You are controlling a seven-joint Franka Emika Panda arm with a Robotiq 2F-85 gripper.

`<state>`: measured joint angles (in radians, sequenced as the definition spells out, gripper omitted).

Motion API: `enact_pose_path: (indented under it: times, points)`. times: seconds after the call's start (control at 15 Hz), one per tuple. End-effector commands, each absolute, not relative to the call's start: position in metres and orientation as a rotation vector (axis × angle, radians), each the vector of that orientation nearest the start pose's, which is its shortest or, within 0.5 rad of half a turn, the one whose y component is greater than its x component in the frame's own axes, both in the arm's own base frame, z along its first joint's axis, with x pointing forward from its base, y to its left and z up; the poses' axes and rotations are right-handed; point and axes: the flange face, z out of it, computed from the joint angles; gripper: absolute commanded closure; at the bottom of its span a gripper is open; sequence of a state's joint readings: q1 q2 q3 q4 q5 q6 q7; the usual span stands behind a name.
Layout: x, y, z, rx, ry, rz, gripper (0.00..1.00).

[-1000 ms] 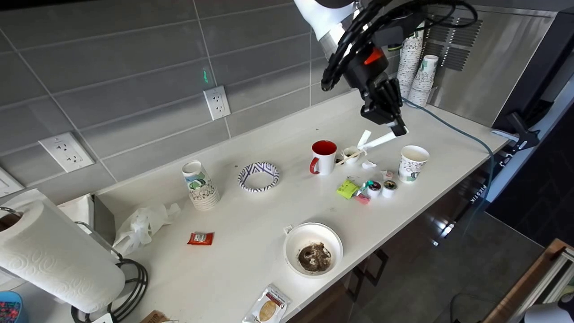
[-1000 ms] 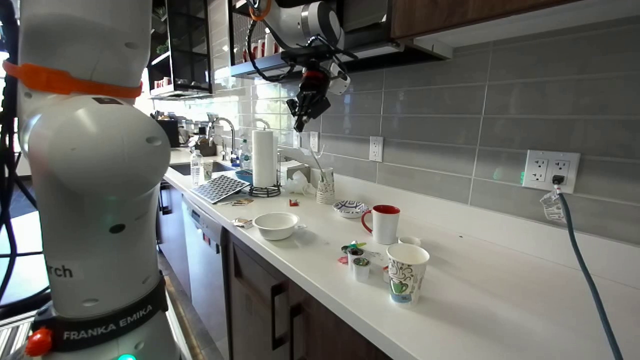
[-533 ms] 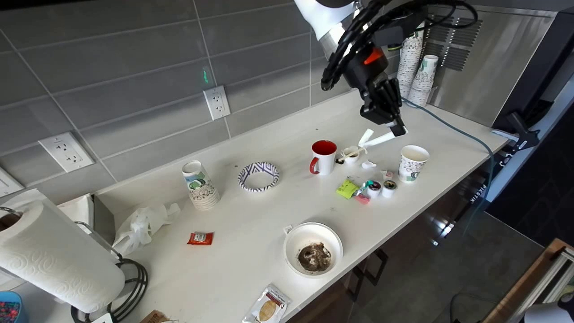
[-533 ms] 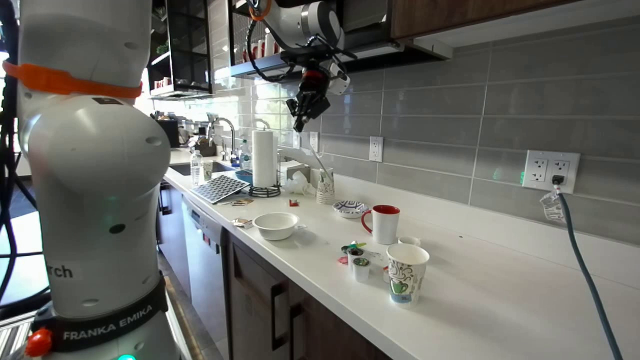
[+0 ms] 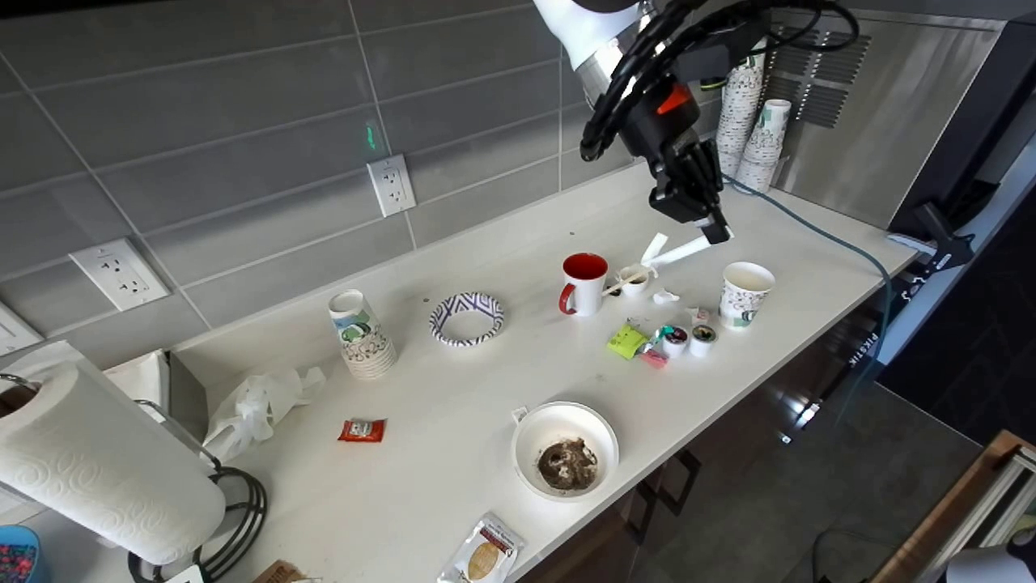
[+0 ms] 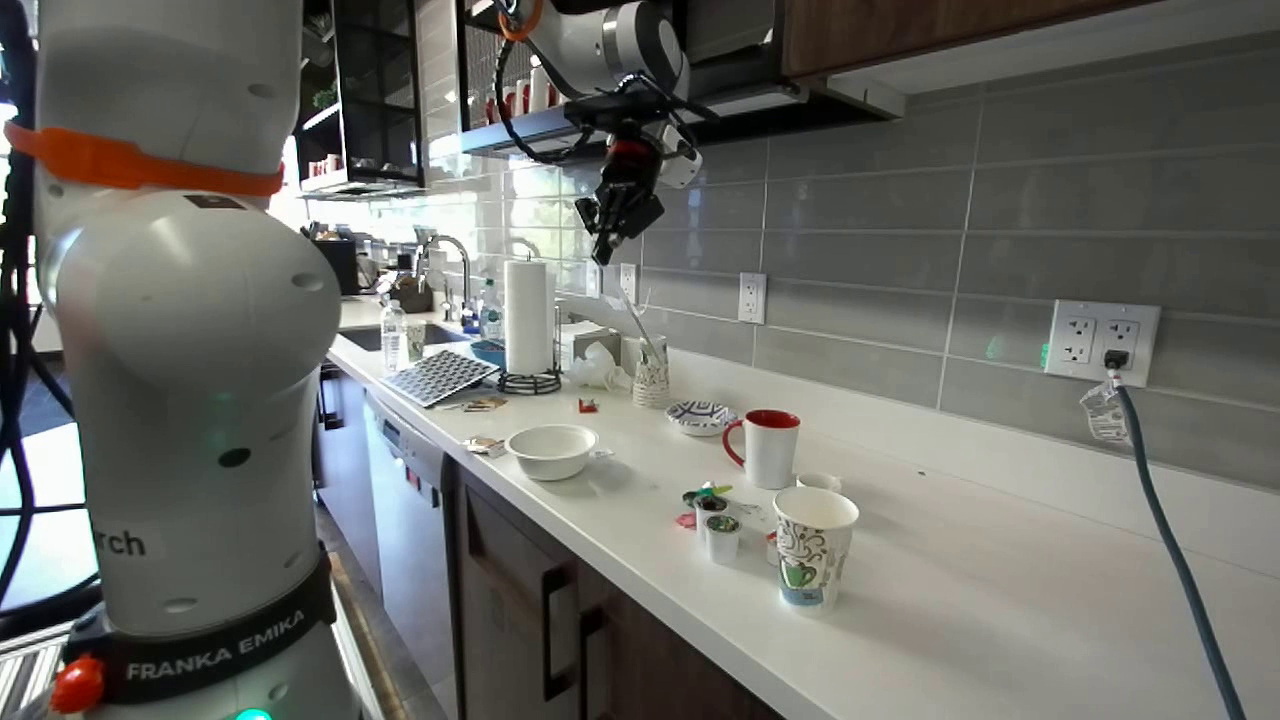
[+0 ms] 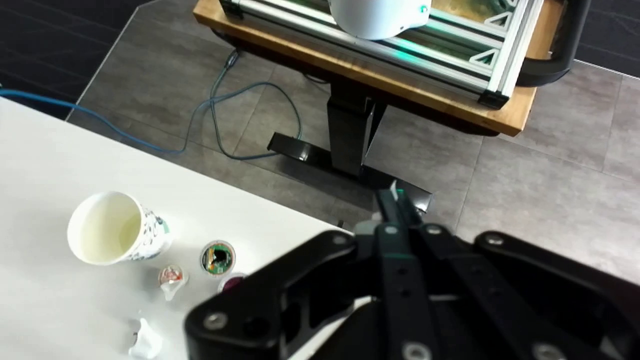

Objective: Remove the wooden stirrer from the white packet.

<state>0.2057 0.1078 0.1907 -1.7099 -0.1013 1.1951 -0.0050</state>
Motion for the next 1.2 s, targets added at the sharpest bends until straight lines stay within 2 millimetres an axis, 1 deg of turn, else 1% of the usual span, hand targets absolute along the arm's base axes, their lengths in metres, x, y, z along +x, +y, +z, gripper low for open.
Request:
enact_pose_path:
  times: [0.0,0.13,0.2,0.27,0.33,0.4,0.47,0.53,0.6,0.67,0.73,0.8,0.87,0.93,1.0,1.07,1.13]
  points:
    - [0.480,0.184,0.491,-3.195,-0.610,0.950,1.00]
    - [0.481,0.190,0.495,-3.168,-0.709,0.793,1.00]
    - [0.482,0.191,0.497,-3.170,-0.706,0.716,1.00]
    - [0.479,0.191,0.498,-3.243,-0.603,0.765,1.00]
    - [0.479,0.192,0.499,-3.235,-0.619,0.723,1.00]
    - [0.479,0.198,0.503,-3.173,-0.682,0.579,1.00]
    - [0.477,0.199,0.505,-3.214,-0.623,0.588,1.00]
    - [0.472,0.201,0.507,-3.293,-0.552,0.608,1.00]
    - [0.469,0.203,0.508,-3.284,-0.566,0.576,1.00]
    - [0.466,0.201,0.508,-3.316,-0.507,0.587,1.00]
    - [0.464,0.201,0.507,-3.276,-0.517,0.563,1.00]
    - [0.464,0.201,0.510,-3.193,-0.605,0.419,1.00]
    - [0.460,0.198,0.507,-3.262,-0.474,0.514,1.00]
    - [0.458,0.197,0.506,-3.266,-0.468,0.512,1.00]
    - [0.459,0.200,0.508,-3.163,-0.610,0.402,1.00]
    - [0.454,0.196,0.506,-3.254,-0.440,0.539,1.00]
    - [0.453,0.194,0.507,-3.239,-0.465,0.494,1.00]
